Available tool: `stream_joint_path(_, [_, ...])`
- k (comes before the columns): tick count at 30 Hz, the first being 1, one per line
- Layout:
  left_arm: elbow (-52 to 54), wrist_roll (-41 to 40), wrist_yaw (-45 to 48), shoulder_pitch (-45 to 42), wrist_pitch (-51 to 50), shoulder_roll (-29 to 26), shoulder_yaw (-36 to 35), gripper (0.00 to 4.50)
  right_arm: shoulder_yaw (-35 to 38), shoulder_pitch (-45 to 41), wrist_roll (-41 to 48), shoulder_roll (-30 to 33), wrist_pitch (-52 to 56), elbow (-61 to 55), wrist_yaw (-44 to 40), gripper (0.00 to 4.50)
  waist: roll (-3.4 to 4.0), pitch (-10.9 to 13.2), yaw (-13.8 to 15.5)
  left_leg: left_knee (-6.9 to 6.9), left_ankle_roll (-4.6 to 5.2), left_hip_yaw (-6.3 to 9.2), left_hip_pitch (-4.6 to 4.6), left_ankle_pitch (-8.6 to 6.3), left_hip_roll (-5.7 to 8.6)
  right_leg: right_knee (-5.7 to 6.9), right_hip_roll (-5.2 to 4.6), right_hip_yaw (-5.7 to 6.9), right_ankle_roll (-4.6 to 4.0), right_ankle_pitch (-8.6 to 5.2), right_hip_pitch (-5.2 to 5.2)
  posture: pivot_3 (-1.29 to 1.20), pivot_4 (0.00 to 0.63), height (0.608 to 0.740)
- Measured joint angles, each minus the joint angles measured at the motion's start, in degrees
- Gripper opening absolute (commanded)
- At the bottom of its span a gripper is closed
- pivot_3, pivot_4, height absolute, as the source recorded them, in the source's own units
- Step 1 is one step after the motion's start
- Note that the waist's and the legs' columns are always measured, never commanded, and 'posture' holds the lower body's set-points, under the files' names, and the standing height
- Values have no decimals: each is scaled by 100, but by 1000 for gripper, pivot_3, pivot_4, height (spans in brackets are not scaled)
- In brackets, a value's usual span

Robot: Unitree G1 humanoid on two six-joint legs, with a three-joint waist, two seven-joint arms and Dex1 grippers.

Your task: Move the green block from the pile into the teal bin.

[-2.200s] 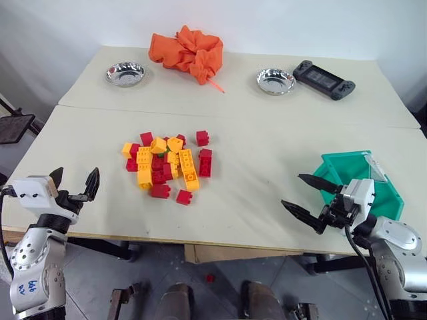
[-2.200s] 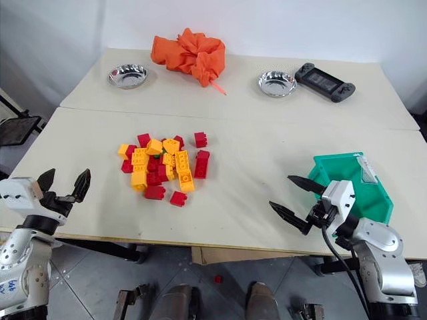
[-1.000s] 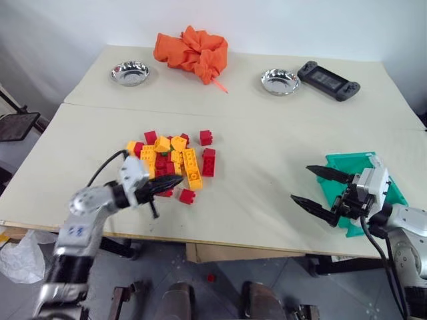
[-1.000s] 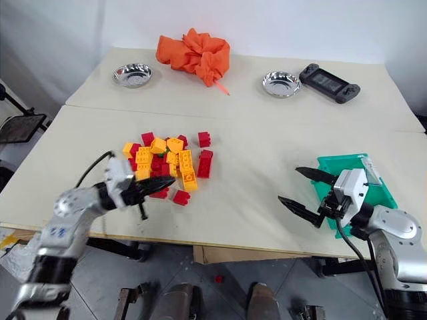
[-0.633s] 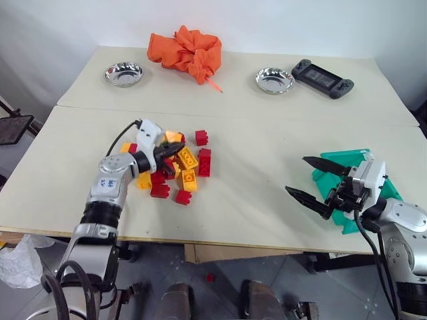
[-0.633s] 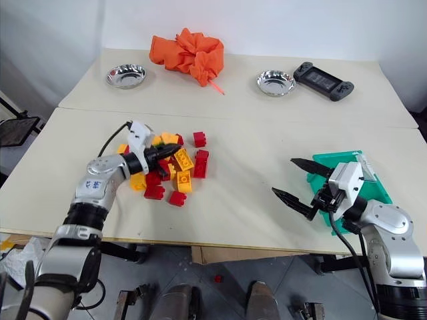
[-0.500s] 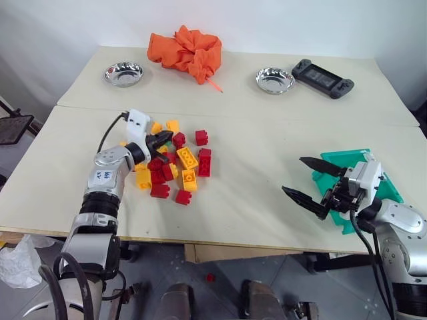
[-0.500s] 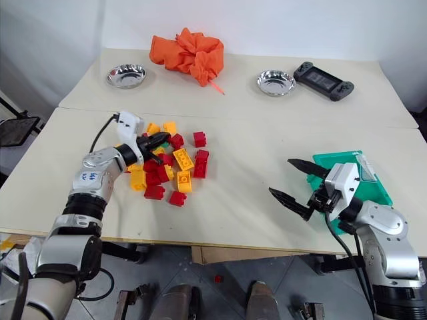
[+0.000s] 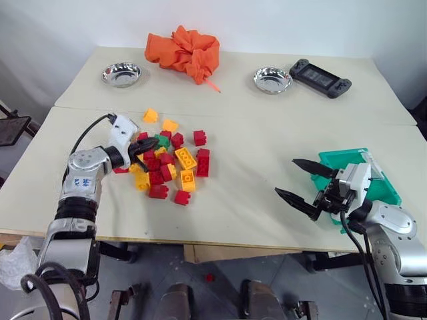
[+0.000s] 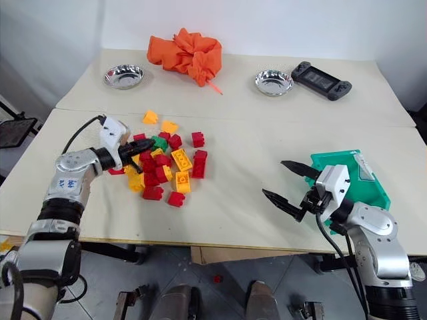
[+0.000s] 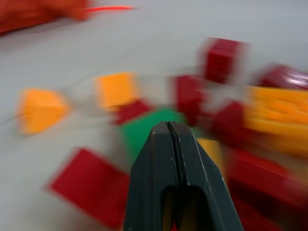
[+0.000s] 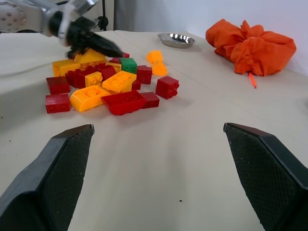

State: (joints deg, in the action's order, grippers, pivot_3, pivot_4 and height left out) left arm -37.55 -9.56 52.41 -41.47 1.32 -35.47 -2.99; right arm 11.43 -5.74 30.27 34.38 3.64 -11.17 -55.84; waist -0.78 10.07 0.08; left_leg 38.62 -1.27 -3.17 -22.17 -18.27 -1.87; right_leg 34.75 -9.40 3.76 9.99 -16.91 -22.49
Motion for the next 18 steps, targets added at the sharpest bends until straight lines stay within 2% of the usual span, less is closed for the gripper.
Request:
stream_joint_path(5, [1101,-533,1019,918,-569,-358,-60,7,-99,-94,-3,-13,-18,38,-85,4500,1,1,-25,2,0,1,0,0,-2,4,0,-1,0,0,-2,0,150,740])
stream_joint_path(10, [2256,-1314,915,1783,-1120,-510,-950,7,-262,-479,-7,-95,-105,251,-211,4500,1,1,-34,2,0,4,-1,-1,-4,5,-1,-2,-1,0,-2,0,150,740])
stream_joint_path(14, [2832,-1662,606,2905,-1365,-724,-1911,905,-381,-603,-15,-143,-137,475,-321,4500,4,2,-88,-8,0,0,5,-3,-4,3,-2,-3,-1,-1,-3,0,150,740])
stream_joint_path(18, [2868,-1703,-203,3899,-1175,-269,-2761,2135,-446,-750,-43,-238,-210,676,-358,4500,3,3,-102,-2,0,1,4,-3,-6,5,-2,0,-2,-1,-3,0,150,740])
